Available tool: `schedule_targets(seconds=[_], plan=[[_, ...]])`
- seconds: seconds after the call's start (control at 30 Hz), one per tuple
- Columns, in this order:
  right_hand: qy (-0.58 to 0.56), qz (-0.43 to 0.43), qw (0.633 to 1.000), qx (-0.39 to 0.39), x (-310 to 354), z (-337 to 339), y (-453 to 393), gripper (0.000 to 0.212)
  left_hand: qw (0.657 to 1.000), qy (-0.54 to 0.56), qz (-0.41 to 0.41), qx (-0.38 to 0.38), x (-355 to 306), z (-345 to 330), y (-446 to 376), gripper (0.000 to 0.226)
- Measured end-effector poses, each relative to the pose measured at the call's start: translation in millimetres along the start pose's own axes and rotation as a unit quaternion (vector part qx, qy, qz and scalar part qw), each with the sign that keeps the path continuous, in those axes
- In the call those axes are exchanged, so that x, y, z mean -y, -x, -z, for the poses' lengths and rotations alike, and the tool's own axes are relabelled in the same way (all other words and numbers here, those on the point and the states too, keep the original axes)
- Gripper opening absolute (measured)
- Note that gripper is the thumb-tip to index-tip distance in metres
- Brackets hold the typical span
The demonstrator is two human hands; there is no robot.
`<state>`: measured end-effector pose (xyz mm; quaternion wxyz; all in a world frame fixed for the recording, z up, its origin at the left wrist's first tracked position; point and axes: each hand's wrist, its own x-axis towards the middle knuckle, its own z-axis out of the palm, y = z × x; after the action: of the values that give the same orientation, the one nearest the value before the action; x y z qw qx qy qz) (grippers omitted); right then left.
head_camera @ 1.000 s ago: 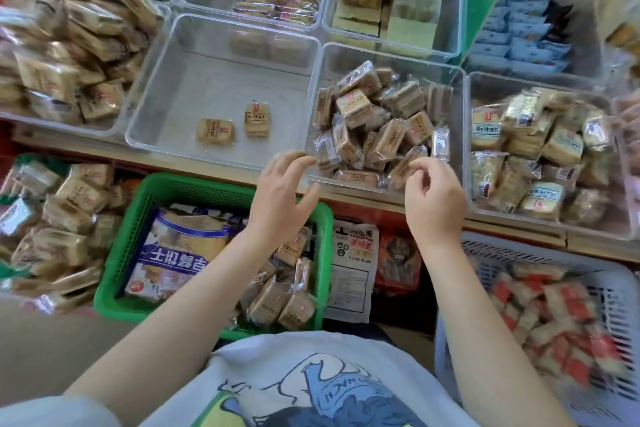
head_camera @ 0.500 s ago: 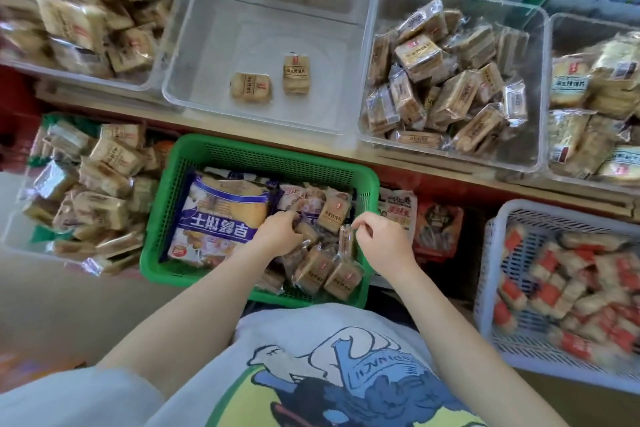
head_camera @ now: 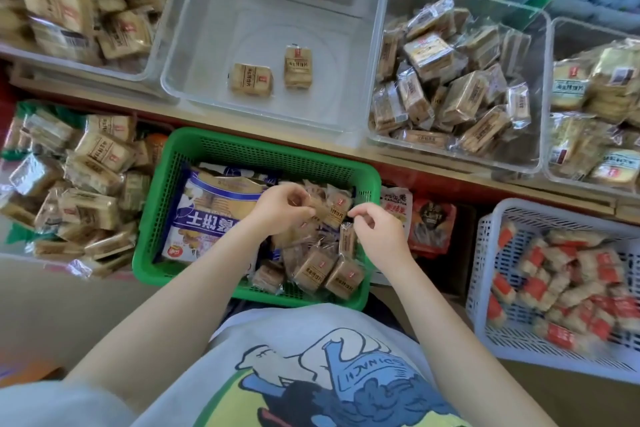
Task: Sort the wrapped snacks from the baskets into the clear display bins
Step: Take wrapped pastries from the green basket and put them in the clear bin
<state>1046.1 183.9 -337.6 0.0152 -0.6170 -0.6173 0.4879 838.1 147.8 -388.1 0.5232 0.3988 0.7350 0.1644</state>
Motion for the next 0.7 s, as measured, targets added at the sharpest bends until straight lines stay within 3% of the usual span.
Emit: schedule_targets(seconds=[0.03,0.17,0.27,0.4,0.53,0.6,0.7], plan=[[-0.03,-0.001,1.0,0.0,8.1,4.4,-0.5,0.017,0.999,0.041,-0.015,-0.008,-10.8,9.5,4.9,0.023],[-0.105,0.058,0.992,0.043,44.9,28.1,-1.0,0.046,0.98,0.176,-0.089,-0.026,-70.3,37.7,26.2,0.022],[-0.142,0.107,0.984,0.0,64.8,51.6,-1.3,0.034,0.971,0.182,-0.148,-0.048,-111.0,49.2,35.0,0.023],[-0.091,0.134,0.963,-0.214,72.7,99.2,-13.8,0.036,0.963,0.177,-0.184,-0.082,-137.3,59.4,34.2,0.034],[0.007,0.13,0.889,-0.44,76.2,155.3,-41.0,0.039,0.97,0.163,-0.164,-0.077,-130.0,57.8,34.0,0.026],[0.106,0.093,0.892,-0.429,74.1,172.9,-63.6,0.044,0.975,0.157,-0.139,-0.068,-120.0,53.0,35.0,0.023],[0.226,0.017,0.926,-0.303,65.6,179.3,-89.1,0.045,0.983,0.148,-0.085,-0.063,-99.0,43.5,31.6,0.022]])
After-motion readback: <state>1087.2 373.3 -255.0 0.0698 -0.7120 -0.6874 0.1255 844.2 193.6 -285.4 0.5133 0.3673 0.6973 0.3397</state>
